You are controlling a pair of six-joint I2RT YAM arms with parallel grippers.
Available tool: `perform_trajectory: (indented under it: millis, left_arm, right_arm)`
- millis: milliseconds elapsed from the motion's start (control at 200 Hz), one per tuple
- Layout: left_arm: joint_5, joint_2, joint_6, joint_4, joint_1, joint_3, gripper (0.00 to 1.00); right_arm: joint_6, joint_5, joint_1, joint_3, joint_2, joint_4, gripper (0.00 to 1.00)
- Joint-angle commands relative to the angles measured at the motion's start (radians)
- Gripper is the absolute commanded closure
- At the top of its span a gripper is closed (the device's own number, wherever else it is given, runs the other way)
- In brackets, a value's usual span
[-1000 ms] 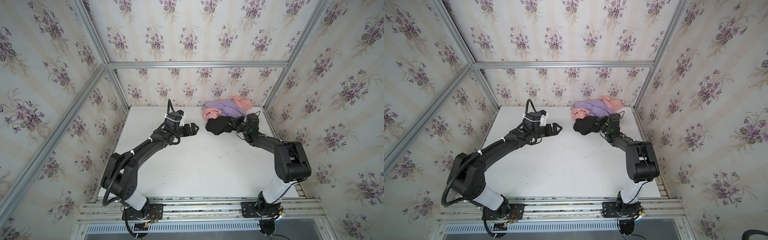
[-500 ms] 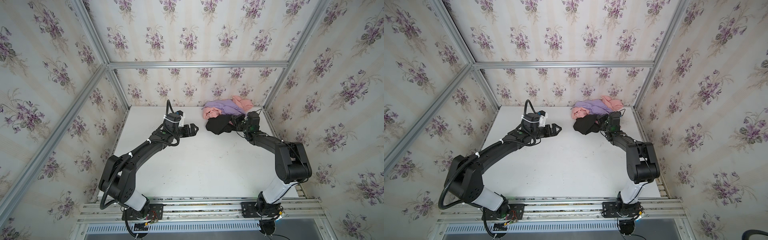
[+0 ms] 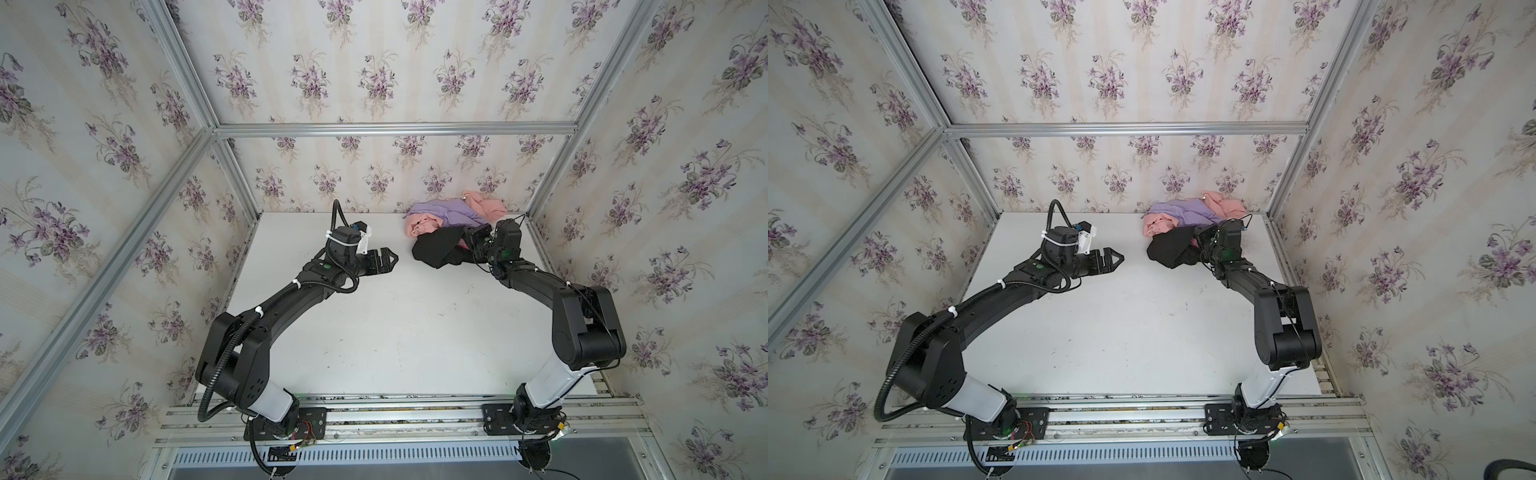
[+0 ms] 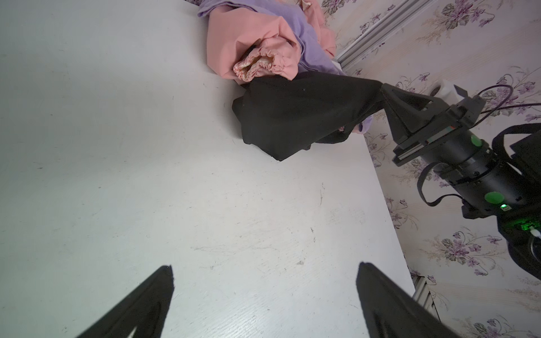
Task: Pick out a specific cloth from the pile
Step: 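Lift the black garment with the right gripper up off the pile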
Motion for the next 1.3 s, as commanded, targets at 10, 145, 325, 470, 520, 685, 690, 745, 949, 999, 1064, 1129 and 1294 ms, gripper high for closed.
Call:
perform_trajectory:
  millis: [10, 145, 325, 470, 520, 685, 690, 745, 949, 999, 1064, 1129, 1294]
  left_arm:
    - [0.013, -0.007, -0.006, 0.026, 0.0, 0.0, 0.0]
    - [0.01, -0.016, -0.003, 0.026, 0.0, -0.004, 0.0]
    - [0.004, -0.024, -0.002, 0.026, 0.0, -0.008, 0.0]
    - [0.005, -0.025, -0.004, 0.026, 0.0, -0.013, 0.0]
    - [0.002, -0.029, -0.002, 0.026, 0.0, -0.017, 0.0]
    - [-0.011, -0.048, 0.005, 0.027, 0.0, -0.038, 0.0]
    - [-0.011, -0.049, 0.005, 0.027, 0.0, -0.039, 0.0]
    - [-0.015, -0.055, 0.008, 0.027, 0.0, -0.045, 0.0]
    - [-0.029, -0.073, 0.019, 0.029, 0.001, -0.062, 0.0]
    - [-0.029, -0.074, 0.018, 0.029, 0.001, -0.062, 0.0]
    - [-0.029, -0.074, 0.018, 0.03, 0.001, -0.065, 0.0]
    - [-0.029, -0.074, 0.017, 0.032, 0.001, -0.068, 0.0]
    - [-0.029, -0.077, 0.014, 0.038, 0.001, -0.073, 0.0]
  right_arm:
    - [-0.021, 0.014, 0.003, 0.026, -0.019, 0.048, 1.0]
    - [-0.022, 0.018, 0.002, 0.031, -0.023, 0.042, 1.0]
    - [-0.021, 0.018, 0.003, 0.048, -0.025, 0.036, 1.0]
    - [-0.036, 0.007, 0.004, 0.094, -0.025, 0.01, 1.0]
    - [-0.044, 0.015, 0.004, 0.105, -0.026, 0.002, 1.0]
    - [-0.06, 0.027, 0.003, 0.15, -0.014, -0.015, 1.0]
    - [-0.06, 0.027, 0.004, 0.152, -0.015, -0.016, 1.0]
    - [-0.058, 0.025, 0.004, 0.166, -0.008, -0.019, 1.0]
    - [-0.062, 0.027, 0.004, 0.198, -0.011, -0.034, 1.0]
    - [-0.062, 0.028, 0.004, 0.203, -0.015, -0.038, 1.0]
    - [-0.064, 0.025, 0.004, 0.209, -0.018, -0.044, 1.0]
    - [-0.065, 0.021, 0.005, 0.216, -0.021, -0.047, 1.0]
    - [-0.069, 0.024, 0.008, 0.234, -0.034, -0.059, 1.0]
